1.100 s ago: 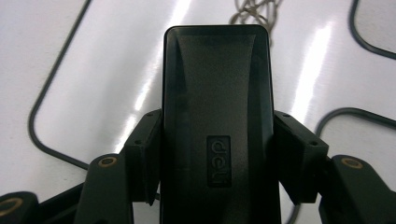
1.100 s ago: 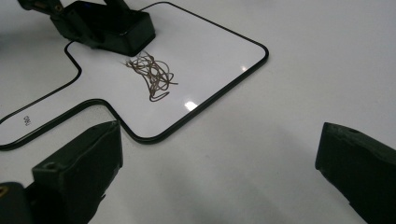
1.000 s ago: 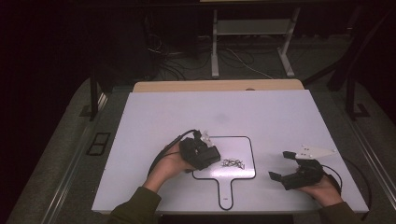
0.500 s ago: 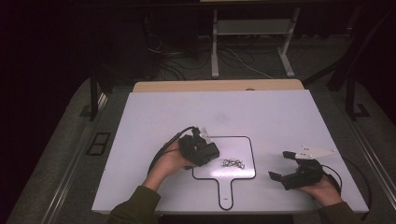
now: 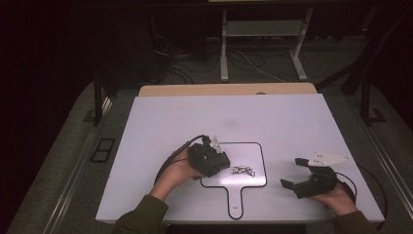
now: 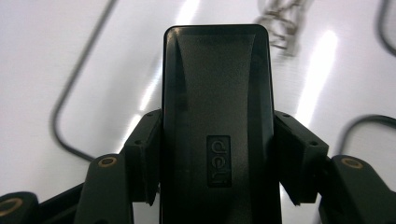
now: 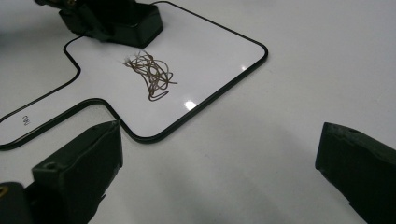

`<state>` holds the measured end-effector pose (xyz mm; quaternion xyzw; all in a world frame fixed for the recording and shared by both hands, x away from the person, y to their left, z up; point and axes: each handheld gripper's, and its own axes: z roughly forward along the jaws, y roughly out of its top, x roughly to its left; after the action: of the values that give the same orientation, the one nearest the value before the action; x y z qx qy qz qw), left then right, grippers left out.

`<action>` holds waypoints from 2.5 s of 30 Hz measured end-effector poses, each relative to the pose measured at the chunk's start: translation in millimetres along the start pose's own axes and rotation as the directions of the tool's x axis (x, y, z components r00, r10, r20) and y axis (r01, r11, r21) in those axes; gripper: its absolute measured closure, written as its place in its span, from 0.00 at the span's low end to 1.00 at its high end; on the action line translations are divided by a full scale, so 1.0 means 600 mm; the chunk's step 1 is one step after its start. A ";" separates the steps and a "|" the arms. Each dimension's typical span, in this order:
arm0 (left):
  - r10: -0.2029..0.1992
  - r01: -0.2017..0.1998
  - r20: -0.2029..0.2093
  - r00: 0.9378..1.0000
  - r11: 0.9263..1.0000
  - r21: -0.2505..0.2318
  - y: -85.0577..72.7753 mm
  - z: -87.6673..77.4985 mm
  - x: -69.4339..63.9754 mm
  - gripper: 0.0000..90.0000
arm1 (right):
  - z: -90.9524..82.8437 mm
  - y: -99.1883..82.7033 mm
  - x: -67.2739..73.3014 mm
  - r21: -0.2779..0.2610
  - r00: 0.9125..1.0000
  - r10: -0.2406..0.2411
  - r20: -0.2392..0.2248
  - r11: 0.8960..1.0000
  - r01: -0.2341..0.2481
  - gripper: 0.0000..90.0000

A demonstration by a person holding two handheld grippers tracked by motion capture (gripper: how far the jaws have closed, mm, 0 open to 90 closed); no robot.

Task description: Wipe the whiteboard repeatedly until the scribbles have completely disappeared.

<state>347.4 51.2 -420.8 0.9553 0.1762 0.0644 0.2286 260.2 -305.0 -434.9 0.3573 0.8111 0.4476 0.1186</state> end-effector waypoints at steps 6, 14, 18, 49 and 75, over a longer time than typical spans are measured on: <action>-0.025 0.025 0.008 1.000 1.000 -0.007 0.003 0.003 0.016 0.43 | 0.000 0.000 -0.001 0.000 1.000 0.005 -0.001 1.000 -0.005 0.00; -0.018 0.019 0.040 0.999 1.000 -0.011 0.016 0.010 0.014 0.43 | 0.001 0.000 -0.001 0.000 1.000 0.004 -0.001 1.000 -0.004 0.00; 0.016 -0.016 0.061 0.998 1.000 0.001 0.030 0.015 -0.007 0.43 | 0.001 0.000 -0.001 0.001 1.000 0.006 -0.002 1.000 -0.006 0.00; 0.077 -0.078 0.071 0.995 0.997 0.014 0.071 0.033 -0.031 0.43 | 0.000 -0.001 0.000 0.000 1.000 0.004 -0.002 1.000 -0.004 0.00; 0.120 -0.122 0.074 0.990 0.992 0.024 0.091 0.042 -0.058 0.43 | -0.001 -0.001 -0.001 -0.002 1.000 0.005 -0.002 1.000 -0.005 0.00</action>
<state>336.9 -17.1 -419.3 0.9691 0.1106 0.0409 0.2168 260.0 -305.8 -435.1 0.3590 0.8098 0.4490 0.1171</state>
